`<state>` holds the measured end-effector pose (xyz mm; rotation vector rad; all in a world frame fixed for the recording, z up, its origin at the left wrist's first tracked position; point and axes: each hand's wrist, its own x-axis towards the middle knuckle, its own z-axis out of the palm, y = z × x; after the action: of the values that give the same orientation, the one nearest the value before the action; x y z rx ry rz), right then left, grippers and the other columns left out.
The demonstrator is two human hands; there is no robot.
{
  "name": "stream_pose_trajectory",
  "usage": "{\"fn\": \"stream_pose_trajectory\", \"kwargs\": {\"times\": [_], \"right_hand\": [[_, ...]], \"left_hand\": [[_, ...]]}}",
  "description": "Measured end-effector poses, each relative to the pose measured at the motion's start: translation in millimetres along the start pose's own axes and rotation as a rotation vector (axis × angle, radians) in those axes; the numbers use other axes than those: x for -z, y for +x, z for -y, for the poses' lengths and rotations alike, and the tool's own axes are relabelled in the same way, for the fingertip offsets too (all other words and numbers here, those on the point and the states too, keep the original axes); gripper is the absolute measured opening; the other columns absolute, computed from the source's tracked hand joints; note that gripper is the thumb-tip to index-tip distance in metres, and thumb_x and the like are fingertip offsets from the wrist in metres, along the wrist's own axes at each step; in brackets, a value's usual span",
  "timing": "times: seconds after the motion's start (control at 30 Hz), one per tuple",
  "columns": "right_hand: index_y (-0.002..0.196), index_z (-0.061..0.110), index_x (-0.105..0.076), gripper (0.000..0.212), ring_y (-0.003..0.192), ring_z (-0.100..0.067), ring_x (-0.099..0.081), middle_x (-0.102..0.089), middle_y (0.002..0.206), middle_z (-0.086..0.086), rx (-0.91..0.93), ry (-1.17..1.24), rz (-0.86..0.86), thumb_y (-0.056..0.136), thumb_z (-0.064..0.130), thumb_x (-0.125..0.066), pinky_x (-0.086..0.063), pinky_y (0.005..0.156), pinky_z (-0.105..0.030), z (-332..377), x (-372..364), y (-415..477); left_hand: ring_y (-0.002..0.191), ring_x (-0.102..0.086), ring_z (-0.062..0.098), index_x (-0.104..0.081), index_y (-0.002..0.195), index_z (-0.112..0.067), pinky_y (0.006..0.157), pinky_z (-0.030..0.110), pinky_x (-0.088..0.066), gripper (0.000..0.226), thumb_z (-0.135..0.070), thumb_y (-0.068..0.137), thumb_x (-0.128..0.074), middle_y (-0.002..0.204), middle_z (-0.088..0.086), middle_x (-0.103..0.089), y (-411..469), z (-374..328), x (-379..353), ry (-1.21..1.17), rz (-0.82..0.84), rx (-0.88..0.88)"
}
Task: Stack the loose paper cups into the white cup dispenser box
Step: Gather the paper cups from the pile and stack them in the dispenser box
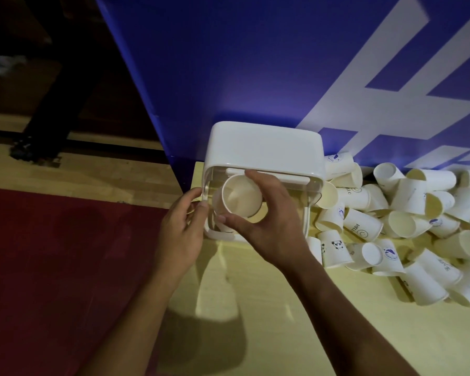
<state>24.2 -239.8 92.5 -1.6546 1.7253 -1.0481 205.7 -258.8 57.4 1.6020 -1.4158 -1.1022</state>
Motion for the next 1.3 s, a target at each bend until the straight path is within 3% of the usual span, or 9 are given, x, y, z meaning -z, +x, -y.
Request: {"fn": "stream_pose_trajectory", "kwargs": {"times": [0.1, 0.23, 0.33, 0.6, 0.73, 0.87, 1.03, 1.2, 1.3], "right_hand": [[0.142, 0.026, -0.054, 0.085, 0.122, 0.004, -0.048, -0.057, 0.137, 0.011, -0.005, -0.049, 0.047, 0.069, 0.053, -0.09, -0.034, 0.099, -0.004, -1, -10, 2], [0.138, 0.023, -0.058, 0.082, 0.12, -0.008, -0.056, -0.059, 0.133, 0.008, 0.024, -0.114, 0.056, 0.069, 0.055, -0.09, -0.051, 0.097, -0.031, -5, -18, 4], [0.137, 0.019, -0.059, 0.083, 0.118, -0.012, -0.059, -0.06, 0.133, 0.005, 0.033, -0.155, 0.045, 0.069, 0.057, -0.088, -0.054, 0.095, -0.035, -12, -24, 5], [0.143, 0.024, -0.058, 0.081, 0.122, -0.013, -0.061, -0.062, 0.139, 0.008, -0.007, -0.241, 0.07, 0.075, 0.062, -0.082, -0.052, 0.095, -0.031, -25, -37, 5], [0.139, 0.023, -0.054, 0.081, 0.112, -0.017, -0.065, -0.066, 0.131, 0.008, -0.079, -0.186, 0.036, 0.073, 0.055, -0.087, -0.052, 0.085, -0.031, -27, -44, 3], [0.136, 0.021, -0.048, 0.081, 0.108, -0.019, -0.066, -0.065, 0.128, 0.01, -0.109, -0.125, 0.011, 0.072, 0.05, -0.089, -0.056, 0.082, -0.043, -34, -50, 0], [0.134, 0.023, -0.047, 0.08, 0.105, -0.016, -0.065, -0.065, 0.123, 0.011, -0.108, -0.104, 0.025, 0.072, 0.054, -0.088, -0.056, 0.08, -0.043, -36, -50, 1], [0.144, 0.018, -0.046, 0.097, 0.121, -0.014, -0.06, -0.062, 0.136, 0.007, -0.111, -0.147, 0.049, 0.07, 0.069, -0.083, -0.054, 0.094, -0.037, -49, -44, -8], [0.15, 0.018, -0.042, 0.109, 0.131, -0.019, -0.057, -0.059, 0.145, 0.002, -0.19, -0.214, 0.088, 0.067, 0.08, -0.074, -0.051, 0.103, -0.042, -63, -40, -16]], "left_hand": [[0.112, -0.059, -0.017, -0.065, 0.137, -0.027, 0.086, 0.001, -0.043, 0.034, -0.037, 0.108, -0.051, 0.123, -0.021, -0.068, 0, -3, 0, -0.057, 0.025, 0.011], [0.109, -0.068, -0.004, -0.068, 0.133, -0.019, 0.09, 0.015, -0.052, 0.036, -0.037, 0.108, -0.052, 0.115, -0.011, -0.075, 1, -3, -6, -0.104, 0.045, -0.01], [0.096, -0.073, 0.002, -0.069, 0.133, -0.017, 0.084, 0.022, -0.058, 0.034, -0.034, 0.107, -0.055, 0.112, -0.006, -0.076, 4, -3, -12, -0.149, 0.039, 0.034], [0.079, -0.074, 0.002, -0.071, 0.132, -0.021, 0.07, 0.009, -0.05, 0.029, -0.022, 0.107, -0.055, 0.094, -0.012, -0.077, 11, 1, -21, -0.082, 0.055, 0.074], [0.086, -0.072, -0.005, -0.072, 0.131, -0.021, 0.076, 0.01, -0.053, 0.029, -0.02, 0.106, -0.057, 0.101, -0.02, -0.075, 15, 5, -23, -0.09, 0.043, 0.072], [0.094, -0.072, -0.004, -0.071, 0.133, -0.019, 0.081, 0.012, -0.054, 0.031, -0.022, 0.105, -0.059, 0.114, -0.01, -0.077, 19, 11, -24, -0.076, 0.051, 0.061], [0.093, -0.073, -0.002, -0.071, 0.132, -0.019, 0.082, 0.016, -0.057, 0.029, -0.021, 0.105, -0.06, 0.111, -0.012, -0.077, 21, 16, -26, -0.066, 0.048, 0.048], [0.102, -0.07, -0.007, -0.068, 0.136, -0.017, 0.082, 0.009, -0.053, 0.035, -0.03, 0.105, -0.06, 0.117, -0.01, -0.075, 18, 20, -22, -0.105, 0.082, 0.083], [0.097, -0.066, -0.016, -0.072, 0.124, -0.021, 0.078, 0.002, -0.047, 0.024, -0.031, 0.105, -0.059, 0.103, -0.024, -0.072, 13, 24, -21, -0.1, 0.112, 0.142]]}}
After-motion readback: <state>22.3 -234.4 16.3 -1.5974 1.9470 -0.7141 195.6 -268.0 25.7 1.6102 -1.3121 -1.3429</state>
